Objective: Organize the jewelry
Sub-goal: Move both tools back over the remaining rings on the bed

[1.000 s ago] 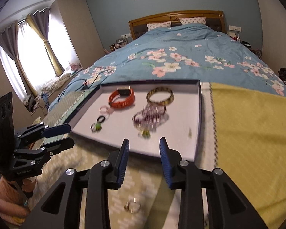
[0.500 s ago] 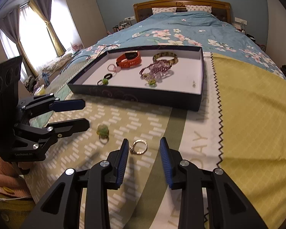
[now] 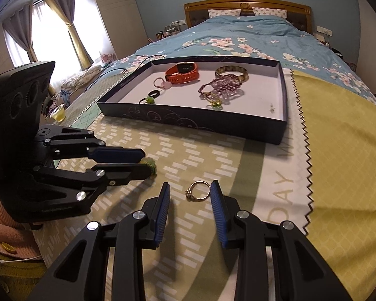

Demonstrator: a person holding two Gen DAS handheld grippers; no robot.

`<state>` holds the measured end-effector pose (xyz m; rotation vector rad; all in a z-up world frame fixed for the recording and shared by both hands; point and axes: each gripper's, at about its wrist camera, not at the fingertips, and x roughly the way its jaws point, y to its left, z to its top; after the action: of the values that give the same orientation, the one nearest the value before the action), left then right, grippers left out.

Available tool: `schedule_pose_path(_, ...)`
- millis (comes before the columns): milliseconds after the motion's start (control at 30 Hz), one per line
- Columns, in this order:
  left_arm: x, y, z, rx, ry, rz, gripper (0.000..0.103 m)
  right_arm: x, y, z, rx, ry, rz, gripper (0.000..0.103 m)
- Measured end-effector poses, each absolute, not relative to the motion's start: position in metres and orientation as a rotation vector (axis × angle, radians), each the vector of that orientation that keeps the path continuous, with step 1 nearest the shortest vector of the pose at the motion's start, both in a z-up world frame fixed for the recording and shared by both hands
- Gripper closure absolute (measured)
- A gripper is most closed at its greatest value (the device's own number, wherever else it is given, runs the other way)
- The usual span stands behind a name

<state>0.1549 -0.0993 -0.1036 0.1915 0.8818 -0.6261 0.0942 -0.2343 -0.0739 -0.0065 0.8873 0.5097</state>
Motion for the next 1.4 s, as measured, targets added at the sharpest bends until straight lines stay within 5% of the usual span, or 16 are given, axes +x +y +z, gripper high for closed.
schedule_pose_path(700,0.143,-0.06,-0.1,0.116,0.868,-0.549,0.086,0.085,-0.217,-0.074,-0.085,0.869,0.48,0.071)
schedule_pose_path(1133,0.141,-0.056,-0.097,0.096,0.858,-0.56,0.076,0.081,-0.228,-0.074,-0.121,0.867,0.441,0.088)
schedule_pose_path(1400,0.141,-0.058,-0.098,0.099,0.864,-0.567,0.072,0.084,-0.232,-0.074,-0.078,0.869,0.432,0.077)
